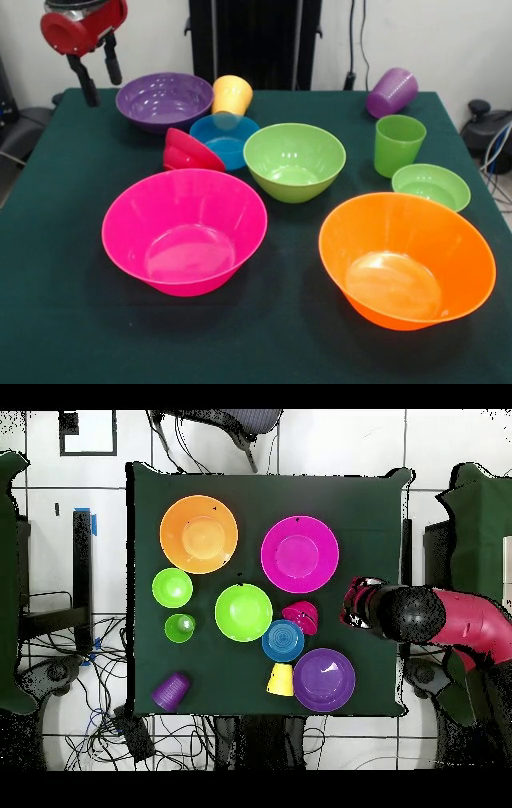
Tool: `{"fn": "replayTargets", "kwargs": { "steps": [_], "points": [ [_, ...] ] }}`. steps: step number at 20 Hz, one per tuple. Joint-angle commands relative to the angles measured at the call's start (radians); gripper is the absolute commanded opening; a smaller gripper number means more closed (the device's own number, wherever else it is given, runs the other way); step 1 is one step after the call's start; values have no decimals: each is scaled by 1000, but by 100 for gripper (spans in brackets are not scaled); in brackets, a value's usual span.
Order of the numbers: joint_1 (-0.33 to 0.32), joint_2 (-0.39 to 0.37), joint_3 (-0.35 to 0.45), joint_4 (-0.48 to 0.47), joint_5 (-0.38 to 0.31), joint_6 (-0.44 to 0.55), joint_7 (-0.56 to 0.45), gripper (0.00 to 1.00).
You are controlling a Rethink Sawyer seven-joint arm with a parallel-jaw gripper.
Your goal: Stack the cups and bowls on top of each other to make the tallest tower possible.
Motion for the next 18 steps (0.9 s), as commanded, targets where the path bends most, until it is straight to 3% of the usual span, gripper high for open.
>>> {"fn": "replayTargets", "kwargs": {
  "steps": [1,9,18],
  "points": [
    [92,-46,-150,3,57,-118,459,100],
    [165,-51,-205,-7,161,-122,557,100],
    [186,-17,-202,9,228,-165,653,100]
  ]
}}
